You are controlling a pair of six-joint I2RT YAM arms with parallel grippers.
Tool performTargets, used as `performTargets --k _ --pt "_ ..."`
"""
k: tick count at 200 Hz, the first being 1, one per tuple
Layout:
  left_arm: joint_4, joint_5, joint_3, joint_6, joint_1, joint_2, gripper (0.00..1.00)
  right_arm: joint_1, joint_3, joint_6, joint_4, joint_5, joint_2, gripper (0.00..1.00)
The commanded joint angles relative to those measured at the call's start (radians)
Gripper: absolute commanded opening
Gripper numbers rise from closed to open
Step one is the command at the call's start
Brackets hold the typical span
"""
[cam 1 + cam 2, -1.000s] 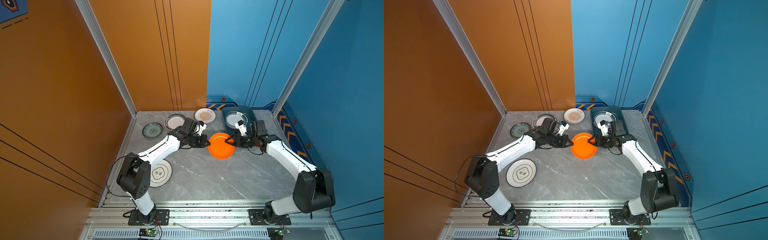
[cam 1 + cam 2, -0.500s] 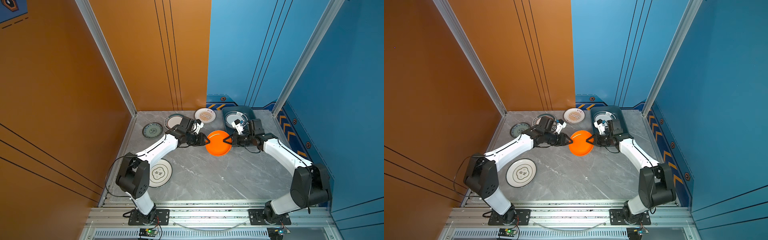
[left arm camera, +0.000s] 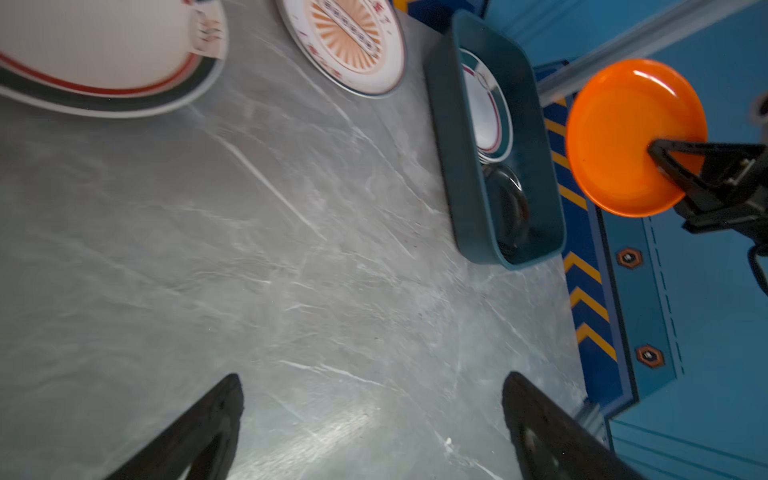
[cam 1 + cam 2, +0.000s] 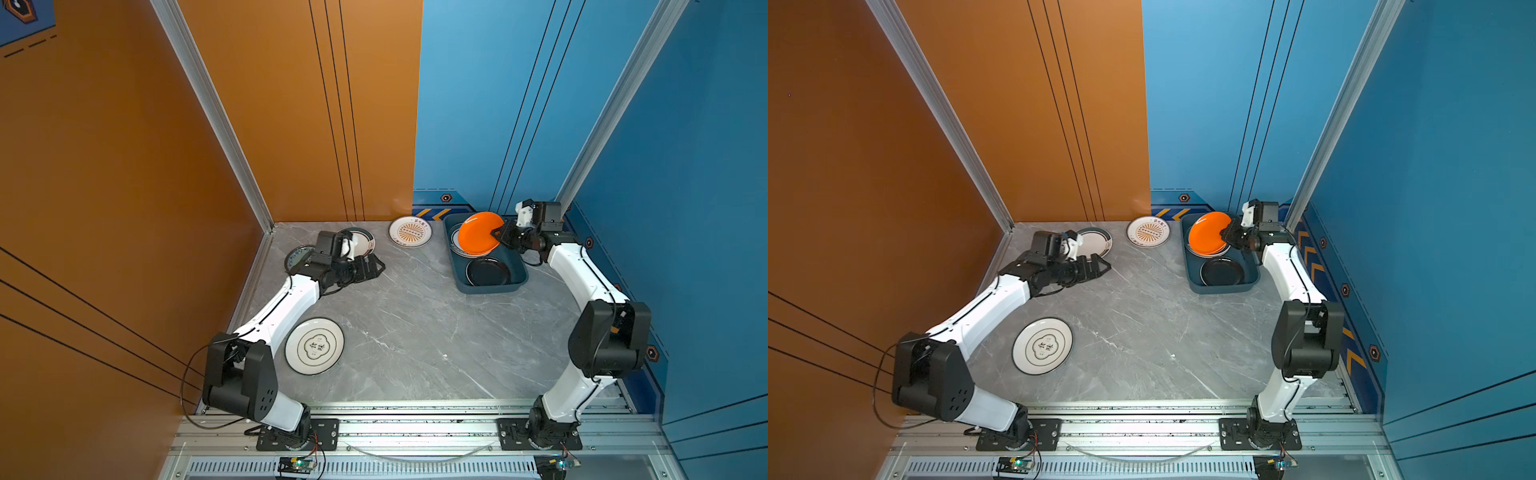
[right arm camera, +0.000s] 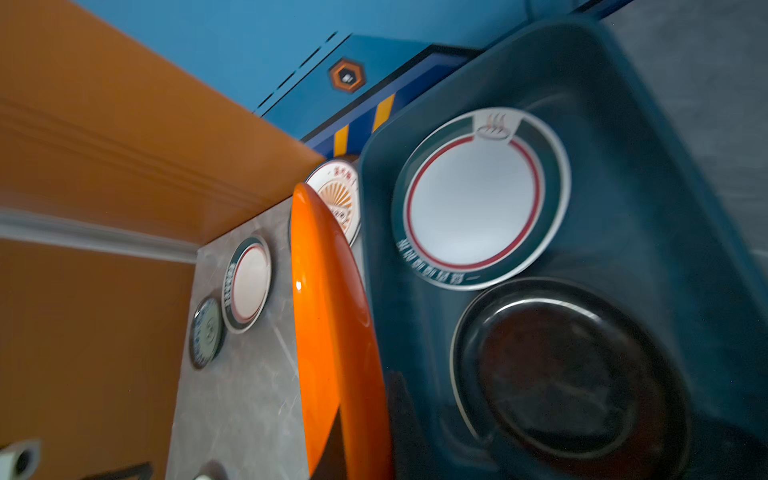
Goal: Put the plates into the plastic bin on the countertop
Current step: 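Carry the orange plate with the right gripper into the bin and release it, then move left gripper to the blue-floral plate while right gripper rises from the bin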
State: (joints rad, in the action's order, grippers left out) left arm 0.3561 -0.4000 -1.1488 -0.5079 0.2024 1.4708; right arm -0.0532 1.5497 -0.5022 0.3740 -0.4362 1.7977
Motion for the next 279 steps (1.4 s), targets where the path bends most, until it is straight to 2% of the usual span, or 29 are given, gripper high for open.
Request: performTargets --k 1,39,119,180,221,243,279 --pt "-0.013 0.018 0.053 -0.022 -0.069 -0.058 0.98 -0.023 0.046 0.011 0.101 0.116 0.074 0.00" --pt "-0.017 -0.022 0.078 -0.010 -0.121 -0.066 0.98 -0.056 0.021 0.034 0.101 0.092 0.150 0.00" --pt "-0.042 -0.052 0.102 -0.003 -0.182 -0.046 0.98 -0.077 -0.126 0.081 0.127 0.128 0.135 0.00" --pt "-0.043 -0.062 0.104 -0.004 -0.187 -0.053 0.98 -0.079 -0.189 0.109 0.139 0.177 0.098 0.00" --pt "-0.044 -0.070 0.104 -0.006 -0.185 -0.055 0.98 -0.078 -0.178 0.112 0.163 0.197 0.086 0.28" --pt "-0.042 -0.074 0.104 -0.006 -0.185 -0.057 0.98 -0.077 -0.178 0.114 0.163 0.195 0.079 0.34" --pt "-0.030 -0.061 0.100 -0.001 -0.188 -0.059 0.98 -0.077 -0.173 0.116 0.179 0.209 0.046 0.38"
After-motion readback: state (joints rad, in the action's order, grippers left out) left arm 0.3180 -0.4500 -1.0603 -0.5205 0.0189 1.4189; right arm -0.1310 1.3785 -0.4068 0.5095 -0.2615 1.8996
